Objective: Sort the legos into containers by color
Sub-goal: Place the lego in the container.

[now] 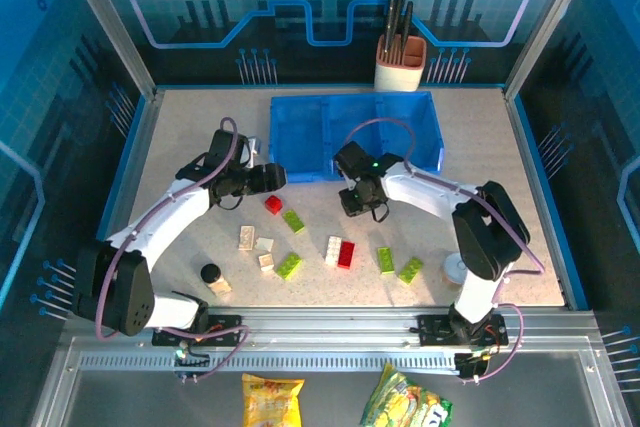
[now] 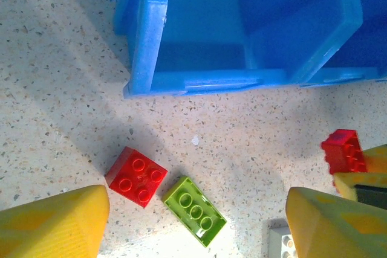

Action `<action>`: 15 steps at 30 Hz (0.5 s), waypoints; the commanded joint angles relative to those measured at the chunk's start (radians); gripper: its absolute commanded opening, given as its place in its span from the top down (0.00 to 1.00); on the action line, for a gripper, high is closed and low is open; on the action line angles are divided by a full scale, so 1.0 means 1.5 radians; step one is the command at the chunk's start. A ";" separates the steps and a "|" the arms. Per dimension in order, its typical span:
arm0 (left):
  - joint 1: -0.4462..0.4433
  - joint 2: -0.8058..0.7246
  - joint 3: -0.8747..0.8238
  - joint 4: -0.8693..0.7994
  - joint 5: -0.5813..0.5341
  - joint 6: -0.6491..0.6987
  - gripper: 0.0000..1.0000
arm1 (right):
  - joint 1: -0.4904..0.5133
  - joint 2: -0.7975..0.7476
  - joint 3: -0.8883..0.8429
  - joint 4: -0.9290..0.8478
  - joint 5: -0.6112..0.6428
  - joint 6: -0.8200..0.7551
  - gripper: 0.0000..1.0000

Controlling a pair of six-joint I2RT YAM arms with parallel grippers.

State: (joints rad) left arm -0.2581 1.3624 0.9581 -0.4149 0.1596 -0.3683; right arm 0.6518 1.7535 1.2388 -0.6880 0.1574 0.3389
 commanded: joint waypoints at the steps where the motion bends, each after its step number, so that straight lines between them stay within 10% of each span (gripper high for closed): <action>1: 0.005 0.005 -0.002 -0.018 -0.015 -0.014 0.22 | -0.035 -0.040 -0.012 -0.040 -0.010 -0.020 0.70; 15: 0.004 0.011 -0.009 -0.037 -0.009 -0.010 0.22 | -0.215 -0.080 0.043 -0.089 -0.030 -0.084 0.70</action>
State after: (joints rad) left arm -0.2581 1.3754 0.9577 -0.4450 0.1528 -0.3679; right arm 0.3782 1.6444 1.2503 -0.7773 0.1295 0.2550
